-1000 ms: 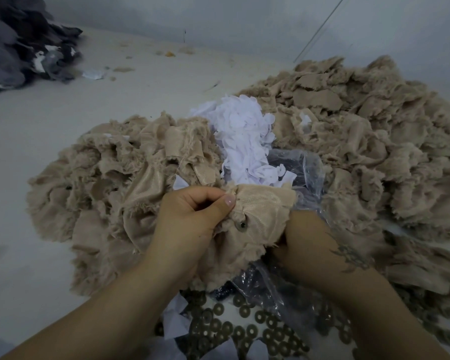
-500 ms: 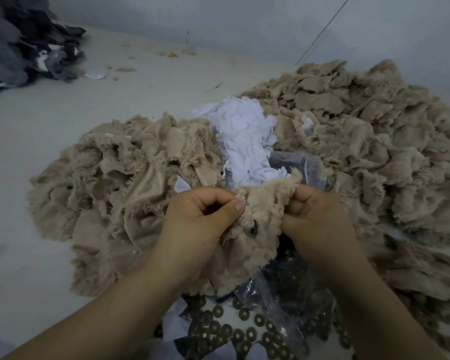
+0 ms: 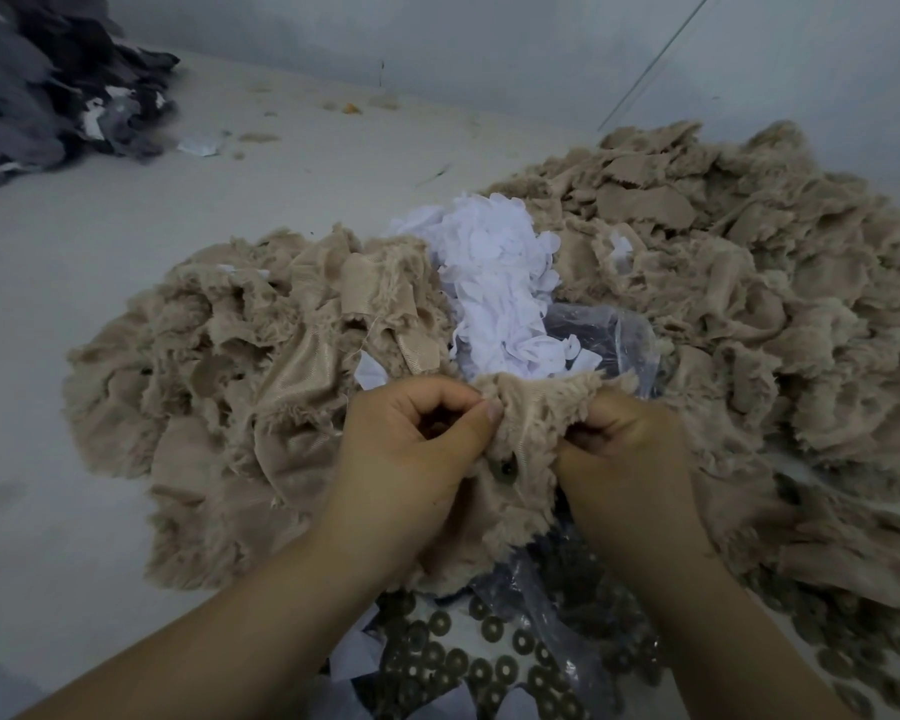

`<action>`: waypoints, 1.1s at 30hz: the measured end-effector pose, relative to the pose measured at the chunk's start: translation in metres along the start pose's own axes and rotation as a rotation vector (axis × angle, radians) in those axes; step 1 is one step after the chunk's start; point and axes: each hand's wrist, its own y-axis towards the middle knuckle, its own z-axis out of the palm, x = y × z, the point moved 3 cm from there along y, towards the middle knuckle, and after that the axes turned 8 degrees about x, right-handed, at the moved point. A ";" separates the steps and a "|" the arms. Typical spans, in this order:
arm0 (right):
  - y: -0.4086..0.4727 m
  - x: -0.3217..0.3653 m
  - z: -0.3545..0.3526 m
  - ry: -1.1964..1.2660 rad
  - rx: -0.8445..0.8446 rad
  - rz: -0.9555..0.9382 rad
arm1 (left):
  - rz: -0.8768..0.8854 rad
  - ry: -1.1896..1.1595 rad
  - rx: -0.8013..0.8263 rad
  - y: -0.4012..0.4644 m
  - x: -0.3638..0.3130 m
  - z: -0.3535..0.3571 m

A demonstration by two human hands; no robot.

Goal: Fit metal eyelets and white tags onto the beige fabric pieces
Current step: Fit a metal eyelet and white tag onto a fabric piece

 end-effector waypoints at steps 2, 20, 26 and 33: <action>0.000 0.001 0.002 -0.008 0.000 -0.006 | 0.008 0.006 -0.021 -0.001 -0.002 0.001; 0.000 0.006 0.001 -0.077 -0.008 -0.029 | 0.084 0.111 -0.051 -0.002 -0.010 0.005; 0.001 0.007 0.003 -0.093 0.017 -0.027 | 0.000 0.081 -0.046 -0.002 -0.008 0.006; -0.003 0.020 0.000 0.055 0.035 0.030 | 0.036 0.201 -0.069 -0.002 -0.011 0.006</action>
